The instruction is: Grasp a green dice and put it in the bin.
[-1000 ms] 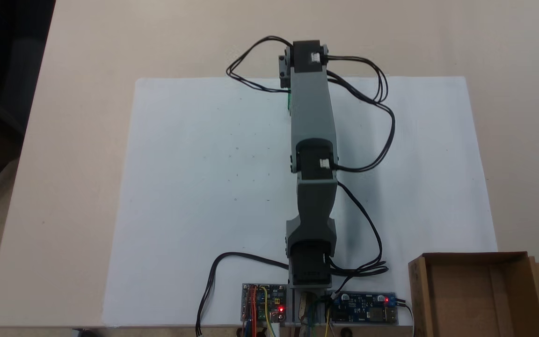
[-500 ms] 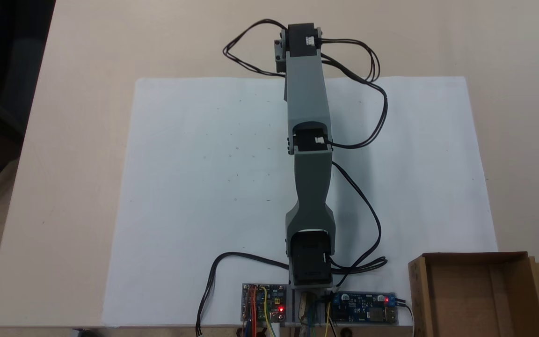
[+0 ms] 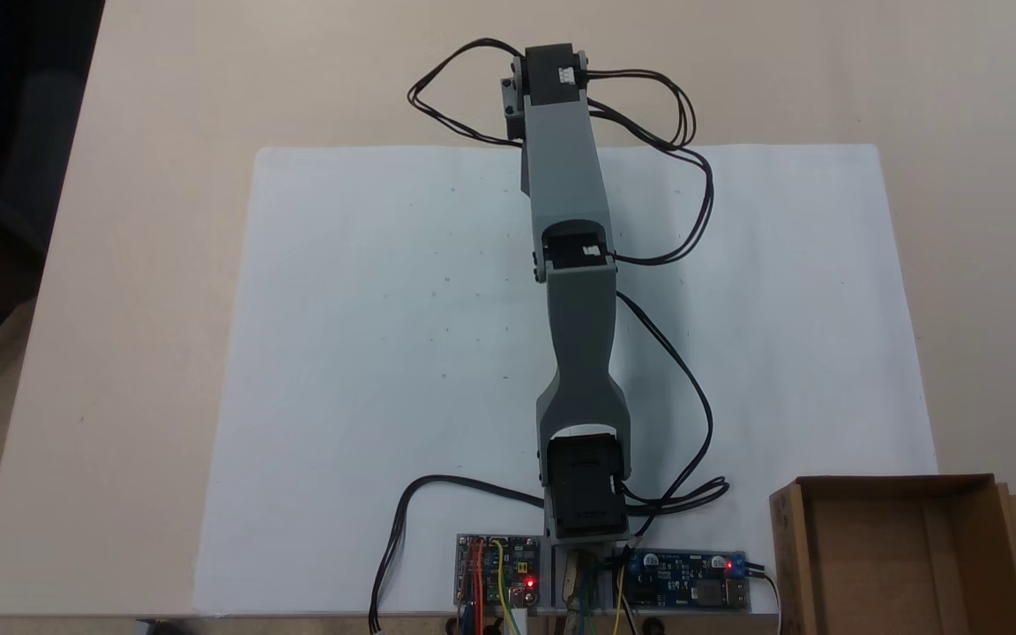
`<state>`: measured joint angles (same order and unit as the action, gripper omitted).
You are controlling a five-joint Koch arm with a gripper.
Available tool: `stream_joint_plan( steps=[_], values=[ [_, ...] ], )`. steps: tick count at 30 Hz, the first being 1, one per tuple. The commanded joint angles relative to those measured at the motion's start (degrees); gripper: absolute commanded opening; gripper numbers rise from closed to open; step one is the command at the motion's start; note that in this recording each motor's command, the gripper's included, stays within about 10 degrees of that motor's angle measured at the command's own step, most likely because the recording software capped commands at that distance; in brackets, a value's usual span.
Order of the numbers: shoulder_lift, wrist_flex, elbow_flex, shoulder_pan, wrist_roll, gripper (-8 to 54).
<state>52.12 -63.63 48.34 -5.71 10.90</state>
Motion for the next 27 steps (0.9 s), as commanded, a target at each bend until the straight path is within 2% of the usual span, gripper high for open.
stream_joint_plan(
  steps=[1, 27],
  values=[
    [1.0, -2.3, -2.8, -0.3, 4.0, 41.2],
    [-4.0, 2.1, -2.8, 1.5, 3.9, 40.3]
  ],
)
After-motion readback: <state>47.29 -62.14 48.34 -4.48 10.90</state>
